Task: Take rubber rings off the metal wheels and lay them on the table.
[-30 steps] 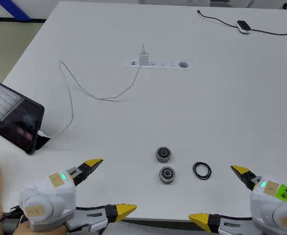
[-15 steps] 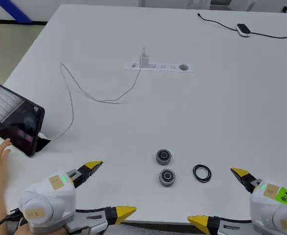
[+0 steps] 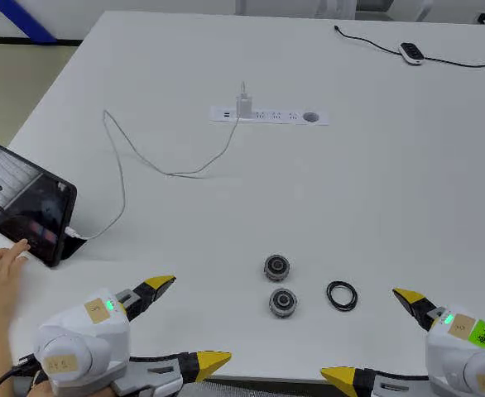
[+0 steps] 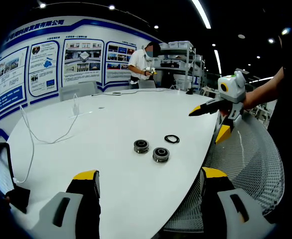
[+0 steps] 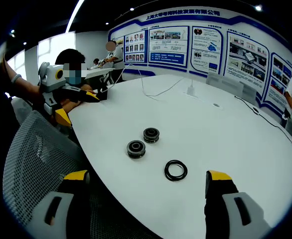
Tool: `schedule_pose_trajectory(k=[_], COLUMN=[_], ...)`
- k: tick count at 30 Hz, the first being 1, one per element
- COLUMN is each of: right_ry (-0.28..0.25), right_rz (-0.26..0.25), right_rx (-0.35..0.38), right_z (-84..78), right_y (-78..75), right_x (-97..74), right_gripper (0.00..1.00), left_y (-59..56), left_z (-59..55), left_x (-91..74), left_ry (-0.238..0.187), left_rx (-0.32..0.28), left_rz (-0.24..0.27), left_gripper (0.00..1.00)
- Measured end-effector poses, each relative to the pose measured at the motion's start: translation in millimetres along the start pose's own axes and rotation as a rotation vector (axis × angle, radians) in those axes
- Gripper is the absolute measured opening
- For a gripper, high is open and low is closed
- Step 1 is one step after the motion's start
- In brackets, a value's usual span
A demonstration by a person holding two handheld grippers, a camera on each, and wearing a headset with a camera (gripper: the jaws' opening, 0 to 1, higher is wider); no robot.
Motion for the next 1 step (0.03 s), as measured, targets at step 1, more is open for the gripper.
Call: schedule_pose_trajectory(k=[1], right_ry=[-0.001], right_rz=[0.001], right_rx=[0.001], right_z=[0.3], right_y=[0.3], right_x=[0.1], right_gripper=[0.97], left_y=[0.0], left_z=[0.1], left_x=[0.0], left_ry=[-0.001], left_rx=[-0.001], left_rz=[0.001], left_gripper=[0.84])
Point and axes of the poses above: the centre of the closed fingertips' face, and the gripper's own axes: x roughly forward along the fingers, y roughly to its left, z roughly out of its top, the point moved 2 cm from there along -x, roughly backward along the fingers, and after that the axes turned 11 degrees about x, right-handed, at the moved point
